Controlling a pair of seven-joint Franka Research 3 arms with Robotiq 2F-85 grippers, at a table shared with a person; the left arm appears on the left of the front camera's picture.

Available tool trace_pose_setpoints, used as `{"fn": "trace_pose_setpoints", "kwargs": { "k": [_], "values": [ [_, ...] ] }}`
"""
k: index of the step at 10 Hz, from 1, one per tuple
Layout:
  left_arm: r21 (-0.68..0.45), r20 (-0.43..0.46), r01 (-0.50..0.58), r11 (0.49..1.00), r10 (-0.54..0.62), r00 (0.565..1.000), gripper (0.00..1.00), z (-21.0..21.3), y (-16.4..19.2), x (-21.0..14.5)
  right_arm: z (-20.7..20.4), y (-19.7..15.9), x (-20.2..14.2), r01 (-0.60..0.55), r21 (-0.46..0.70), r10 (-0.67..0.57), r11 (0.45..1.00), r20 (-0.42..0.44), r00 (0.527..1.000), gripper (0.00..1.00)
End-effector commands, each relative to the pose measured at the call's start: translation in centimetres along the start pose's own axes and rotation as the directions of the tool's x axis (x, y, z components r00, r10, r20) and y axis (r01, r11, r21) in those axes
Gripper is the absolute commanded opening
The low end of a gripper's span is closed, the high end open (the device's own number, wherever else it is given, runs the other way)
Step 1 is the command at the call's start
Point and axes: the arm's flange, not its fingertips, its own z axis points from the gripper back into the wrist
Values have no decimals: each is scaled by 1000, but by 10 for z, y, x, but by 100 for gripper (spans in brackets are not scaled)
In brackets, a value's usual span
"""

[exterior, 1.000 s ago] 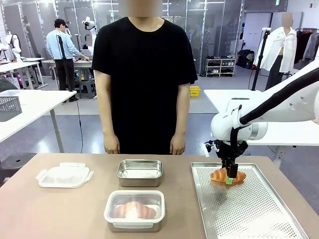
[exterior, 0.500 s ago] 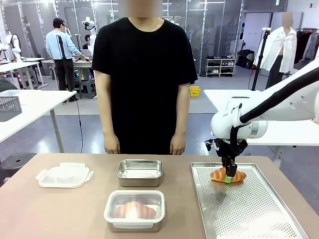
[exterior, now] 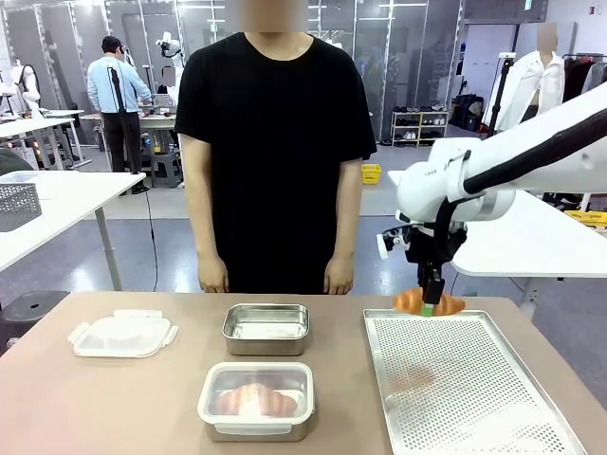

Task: Place the bread into the airtight container.
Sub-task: Pick up a Butter Roll and place it into an empty Airtight Container.

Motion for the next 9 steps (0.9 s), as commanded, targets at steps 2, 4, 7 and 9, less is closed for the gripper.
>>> {"fn": "trace_pose_setpoints", "kwargs": {
  "k": [2, 4, 7, 9],
  "values": [
    [-1, 1, 1, 1000, -1, 1000, 100, 0, 0, 1, 21, 28, 57, 12, -7, -12, 1000, 19, 1000, 62],
    [-1, 1, 1, 1000, -1, 1000, 100, 0, 0, 1, 25, 38, 107, -5, -20, 6, 1000, 22, 1000, 62],
    [-1, 1, 1, 1000, -1, 1000, 100, 0, 0, 1, 25, 61, 187, -59, -69, 58, 996, -9, 998, 62],
    [-1, 1, 1, 1000, -1, 1000, 100, 0, 0, 1, 20, 69, 231, -92, -81, 89, 993, -35, 995, 62]
  ]
}}
